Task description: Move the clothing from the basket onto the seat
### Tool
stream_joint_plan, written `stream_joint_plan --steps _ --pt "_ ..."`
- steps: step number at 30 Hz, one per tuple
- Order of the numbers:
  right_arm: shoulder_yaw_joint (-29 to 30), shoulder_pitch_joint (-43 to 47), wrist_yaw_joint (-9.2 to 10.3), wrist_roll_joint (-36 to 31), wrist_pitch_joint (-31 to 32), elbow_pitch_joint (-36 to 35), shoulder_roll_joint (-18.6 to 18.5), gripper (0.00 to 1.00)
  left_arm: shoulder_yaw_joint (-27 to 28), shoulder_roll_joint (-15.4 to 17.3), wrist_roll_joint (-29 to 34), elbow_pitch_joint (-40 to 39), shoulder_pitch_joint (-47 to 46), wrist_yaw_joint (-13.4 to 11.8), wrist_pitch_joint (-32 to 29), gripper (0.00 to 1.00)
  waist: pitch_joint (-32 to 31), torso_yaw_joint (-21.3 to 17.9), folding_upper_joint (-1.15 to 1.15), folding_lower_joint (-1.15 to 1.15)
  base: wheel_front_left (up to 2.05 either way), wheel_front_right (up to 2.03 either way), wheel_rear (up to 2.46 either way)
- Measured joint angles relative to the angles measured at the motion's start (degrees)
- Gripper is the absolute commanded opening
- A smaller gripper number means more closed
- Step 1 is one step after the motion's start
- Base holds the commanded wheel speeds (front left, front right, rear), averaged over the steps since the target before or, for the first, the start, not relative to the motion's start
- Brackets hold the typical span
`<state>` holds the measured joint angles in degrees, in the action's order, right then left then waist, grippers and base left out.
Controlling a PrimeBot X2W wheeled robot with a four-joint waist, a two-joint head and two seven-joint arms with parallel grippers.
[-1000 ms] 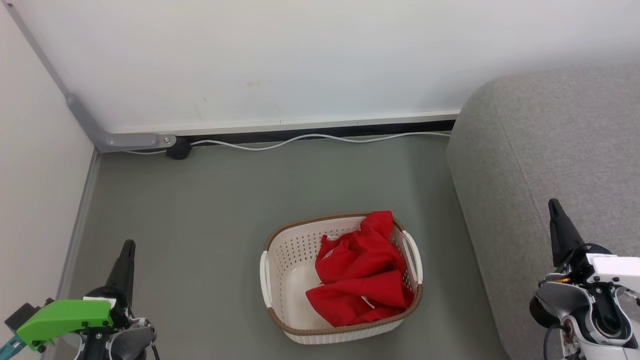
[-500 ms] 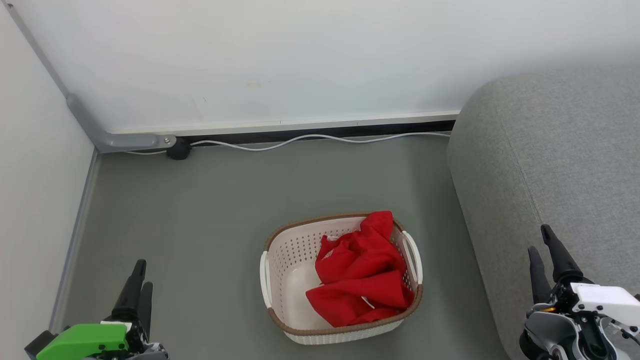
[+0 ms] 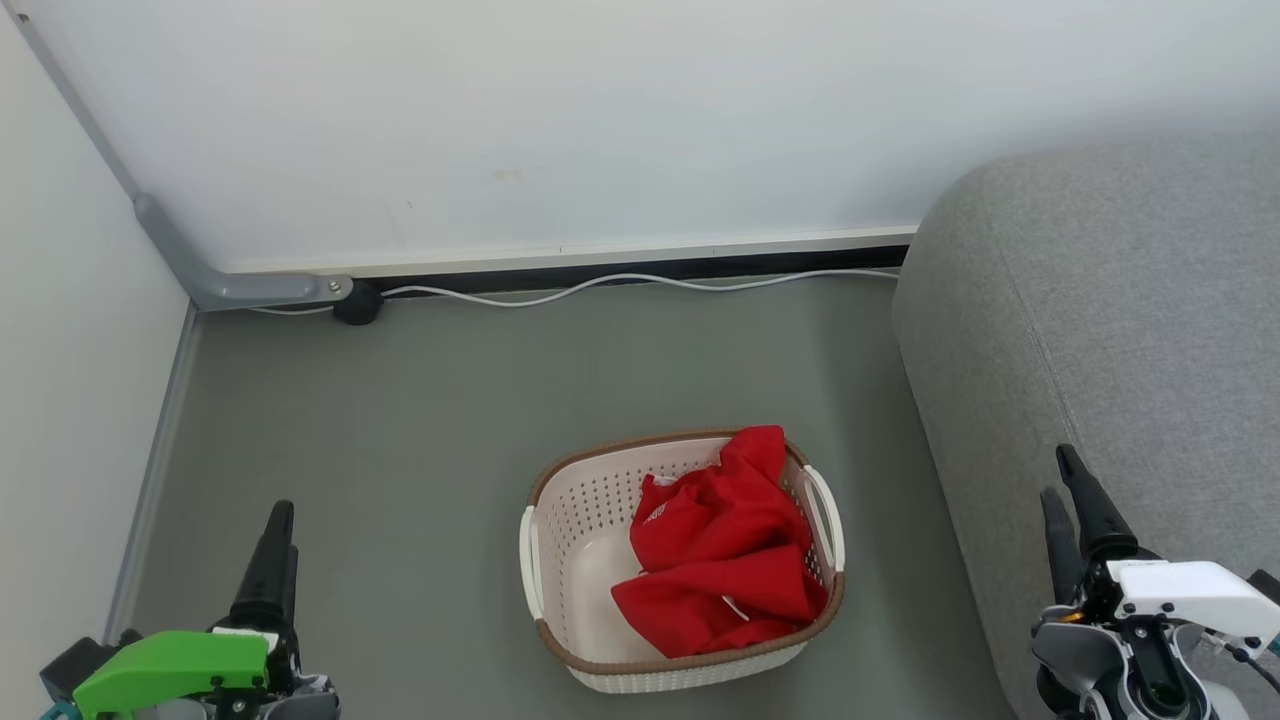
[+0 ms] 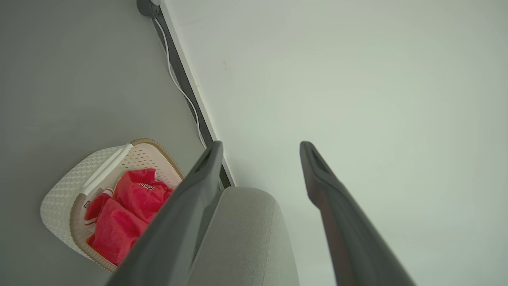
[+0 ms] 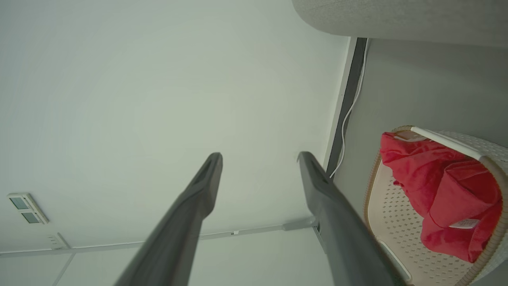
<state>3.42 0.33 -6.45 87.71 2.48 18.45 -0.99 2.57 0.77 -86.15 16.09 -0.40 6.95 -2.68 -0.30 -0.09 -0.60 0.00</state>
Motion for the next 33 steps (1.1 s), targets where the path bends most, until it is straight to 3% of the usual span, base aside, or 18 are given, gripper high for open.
stream_joint_plan --steps 33 --pt "-9.7 -0.4 5.33 -28.9 -6.5 -4.9 -2.4 1.00 -6.4 3.5 35.2 -8.3 1.9 -4.5 6.4 1.00 -0.6 -0.2 0.00 0.00 0.00 0.00 0.00"
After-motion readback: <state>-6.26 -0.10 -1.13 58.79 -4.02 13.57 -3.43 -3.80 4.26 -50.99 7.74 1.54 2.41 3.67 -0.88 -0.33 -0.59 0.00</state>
